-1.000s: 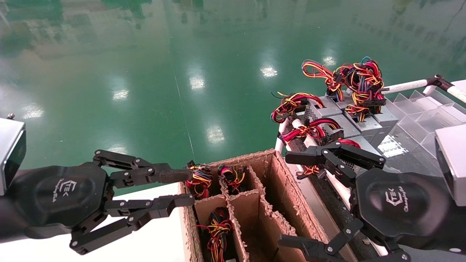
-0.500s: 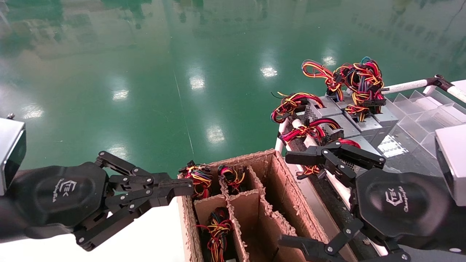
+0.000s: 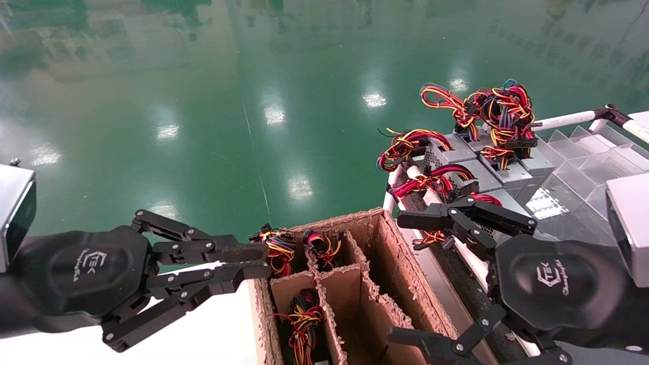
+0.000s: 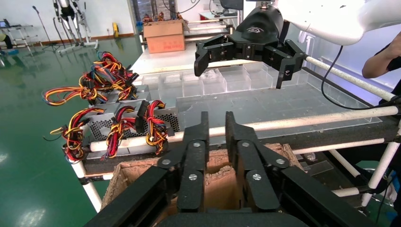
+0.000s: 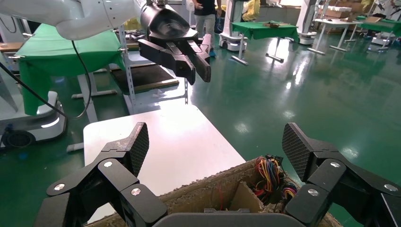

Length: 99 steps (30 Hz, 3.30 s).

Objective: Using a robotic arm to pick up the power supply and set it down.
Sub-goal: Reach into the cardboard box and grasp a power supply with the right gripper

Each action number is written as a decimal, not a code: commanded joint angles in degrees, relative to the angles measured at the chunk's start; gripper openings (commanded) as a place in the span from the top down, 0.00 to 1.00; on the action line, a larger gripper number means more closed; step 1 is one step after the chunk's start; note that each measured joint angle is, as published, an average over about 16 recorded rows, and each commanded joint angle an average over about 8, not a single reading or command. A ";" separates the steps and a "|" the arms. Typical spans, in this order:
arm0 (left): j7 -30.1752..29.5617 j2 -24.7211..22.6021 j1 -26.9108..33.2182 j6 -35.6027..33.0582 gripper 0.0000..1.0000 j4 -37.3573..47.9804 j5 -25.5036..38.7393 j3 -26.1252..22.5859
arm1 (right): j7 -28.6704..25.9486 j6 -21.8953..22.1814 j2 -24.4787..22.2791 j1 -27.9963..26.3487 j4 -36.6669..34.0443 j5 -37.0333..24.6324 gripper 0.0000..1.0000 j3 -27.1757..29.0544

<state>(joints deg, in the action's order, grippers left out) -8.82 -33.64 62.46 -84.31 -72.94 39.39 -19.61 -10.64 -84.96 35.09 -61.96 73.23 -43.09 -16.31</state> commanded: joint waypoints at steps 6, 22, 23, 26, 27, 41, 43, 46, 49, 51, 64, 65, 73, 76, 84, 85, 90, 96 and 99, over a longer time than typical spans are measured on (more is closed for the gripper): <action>0.01 0.00 0.01 -0.01 0.00 0.01 0.00 -0.01 | 0.04 2.00 0.38 -1.50 -0.13 -4.62 0.00 -1.42; 0.02 0.00 0.02 0.00 0.00 0.02 -0.01 -0.03 | -2.63 -1.53 10.94 -12.95 -4.33 -23.66 0.00 -13.50; 0.02 0.00 0.02 0.00 0.00 0.02 -0.01 -0.03 | -2.38 -1.76 11.75 -13.31 -5.06 -24.25 0.00 -14.02; 0.02 0.01 0.02 0.00 0.00 0.02 -0.02 -0.03 | -1.59 -2.24 13.85 -14.11 -7.18 -25.54 0.00 -15.23; 0.02 0.01 0.02 0.00 0.00 0.02 -0.01 -0.03 | -1.31 -2.37 14.48 -14.34 -7.84 -25.93 0.00 -15.60; 0.03 0.01 0.01 0.02 0.00 0.05 -0.01 -0.04 | -0.08 -2.55 18.18 -15.96 -10.25 -29.19 0.00 -17.99; 0.03 0.01 0.01 0.02 0.00 0.05 -0.01 -0.04 | 0.09 -2.34 19.34 -16.61 -10.34 -30.70 0.00 -18.89; 0.04 0.01 0.01 0.01 0.00 0.06 -0.01 -0.05 | 0.56 -2.02 21.58 -17.91 -10.88 -33.40 0.00 -20.48; 0.04 0.01 0.02 0.01 0.00 0.06 -0.01 -0.05 | 1.57 -1.48 24.03 -19.36 -11.83 -36.33 0.00 -22.07; 0.04 0.01 0.02 0.01 0.00 0.06 -0.01 -0.05 | 2.50 -0.88 25.62 -20.18 -12.49 -38.24 0.00 -23.04; 0.05 0.02 0.02 0.02 0.00 0.07 -0.02 -0.07 | 7.35 3.34 31.59 -22.21 -15.92 -45.74 0.00 -26.34; 0.05 0.02 0.02 0.02 0.00 0.07 -0.02 -0.07 | 7.58 3.52 31.92 -22.34 -16.12 -46.14 0.00 -26.54; 0.05 0.02 0.03 0.02 0.00 0.07 -0.03 -0.08 | 8.89 3.82 34.84 -23.88 -18.28 -48.56 0.00 -28.10; 0.05 0.02 0.03 0.02 0.00 0.07 -0.03 -0.08 | 9.32 3.50 36.18 -24.68 -19.67 -49.39 0.00 -28.82; 0.06 0.03 0.03 0.02 0.00 0.07 -0.04 -0.09 | 10.42 1.68 39.71 -27.20 -24.60 -52.15 0.59 -31.38; 0.06 0.03 0.03 0.03 0.00 0.07 -0.04 -0.09 | 10.62 1.59 40.09 -27.52 -25.21 -52.51 0.72 -31.70; 0.06 0.03 0.03 0.03 0.00 0.07 -0.04 -0.09 | 11.94 2.12 41.37 -28.63 -27.35 -53.76 1.00 -32.99; 0.06 0.03 0.03 0.03 0.00 0.07 -0.04 -0.10 | 13.13 3.80 41.85 -28.80 -27.78 -53.94 1.00 -34.19; 0.07 0.03 0.03 0.03 0.00 0.07 -0.05 -0.10 | 13.37 4.33 41.99 -28.80 -27.64 -53.67 1.00 -34.92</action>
<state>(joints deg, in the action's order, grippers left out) -8.76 -33.61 62.50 -84.28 -72.87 39.34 -19.72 2.47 -80.84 77.03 -90.86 45.71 -96.68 -51.30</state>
